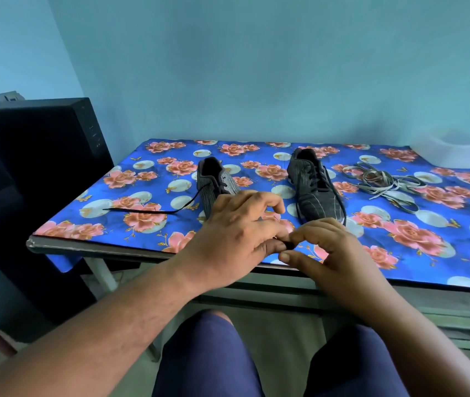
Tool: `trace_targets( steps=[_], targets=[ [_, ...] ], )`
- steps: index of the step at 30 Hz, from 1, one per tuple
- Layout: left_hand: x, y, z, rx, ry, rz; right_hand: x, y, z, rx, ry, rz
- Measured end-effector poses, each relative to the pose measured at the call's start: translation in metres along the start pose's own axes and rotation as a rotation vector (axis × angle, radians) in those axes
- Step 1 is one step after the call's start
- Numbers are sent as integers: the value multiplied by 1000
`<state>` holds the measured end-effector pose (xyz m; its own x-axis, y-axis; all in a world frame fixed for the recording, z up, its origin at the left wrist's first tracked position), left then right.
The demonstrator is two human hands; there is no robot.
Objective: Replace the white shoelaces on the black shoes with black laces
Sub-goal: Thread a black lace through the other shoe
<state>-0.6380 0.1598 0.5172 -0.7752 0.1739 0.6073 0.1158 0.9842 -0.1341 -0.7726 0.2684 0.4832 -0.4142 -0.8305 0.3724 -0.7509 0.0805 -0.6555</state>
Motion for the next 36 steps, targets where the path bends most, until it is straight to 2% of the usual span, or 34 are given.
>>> trace_targets(
  steps=[8, 12, 15, 20, 26, 29, 33, 36],
  targets=[
    [11, 18, 2, -174, -17, -43, -19, 4, -24, 74, -33, -22],
    [19, 30, 7, -257, -43, -60, -28, 12, -40, 301, -140, 61],
    [25, 38, 9, -281, -17, -85, -34, 15, -50, 372, -170, 114],
    [34, 41, 11, -328, 47, -146, -37, 15, -61, 340, -122, 135],
    [40, 41, 15, -272, 21, -155, -36, 19, -75, 288, -27, 225],
    [35, 28, 18, -285, 41, -228, -29, 22, -74, 311, 9, 235],
    [21, 6, 25, -321, -6, -317, -5, 16, -55, 339, -51, 195],
    [12, -9, 24, -364, 16, -386, 18, 7, -31, 403, -102, 155]
  ],
)
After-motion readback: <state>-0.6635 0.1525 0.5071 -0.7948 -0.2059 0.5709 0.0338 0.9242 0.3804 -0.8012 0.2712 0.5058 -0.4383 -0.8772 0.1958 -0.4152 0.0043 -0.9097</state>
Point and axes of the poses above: each hand's wrist, its own x-axis towards the middle knuckle, its own z-axis out of the palm, y = z × x, the point moved 5 cm from there along x, towards the middle knuckle, and after that the axes turned 13 degrees about z, right-handed, at the moved point
